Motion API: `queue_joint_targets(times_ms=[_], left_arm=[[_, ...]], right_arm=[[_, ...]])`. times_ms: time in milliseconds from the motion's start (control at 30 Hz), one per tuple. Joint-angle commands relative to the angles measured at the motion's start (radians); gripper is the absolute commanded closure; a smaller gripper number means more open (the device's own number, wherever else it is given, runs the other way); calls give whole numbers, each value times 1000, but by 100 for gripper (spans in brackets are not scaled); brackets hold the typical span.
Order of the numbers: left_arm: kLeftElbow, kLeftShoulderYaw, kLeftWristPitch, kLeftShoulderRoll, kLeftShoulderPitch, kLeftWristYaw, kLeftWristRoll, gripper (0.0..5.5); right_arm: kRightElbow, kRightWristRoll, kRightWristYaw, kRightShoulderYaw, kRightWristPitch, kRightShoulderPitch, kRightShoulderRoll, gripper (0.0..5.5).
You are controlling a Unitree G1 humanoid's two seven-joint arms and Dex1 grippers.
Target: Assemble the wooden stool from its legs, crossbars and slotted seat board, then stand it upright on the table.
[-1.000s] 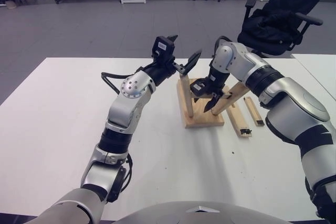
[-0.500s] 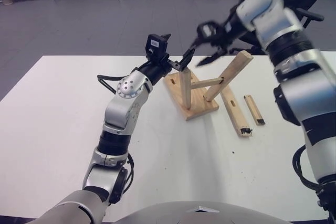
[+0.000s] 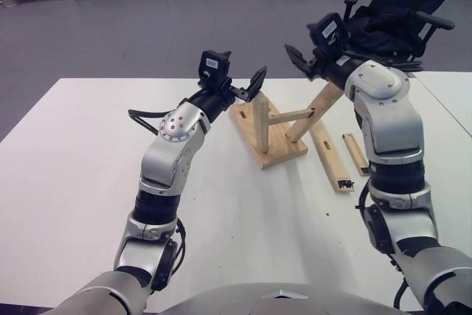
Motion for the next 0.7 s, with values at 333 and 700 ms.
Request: queue_joint_targets(times_ms=[333,700], left_arm=[[134,-126,-61,-96,76,90,137,77],[56,20,-103,-30,92,143,166,77]], right_arm=[[325,-63,-77,263,-122,344,34,256],[-138,69,-147,-129,-244,84,-44,256]])
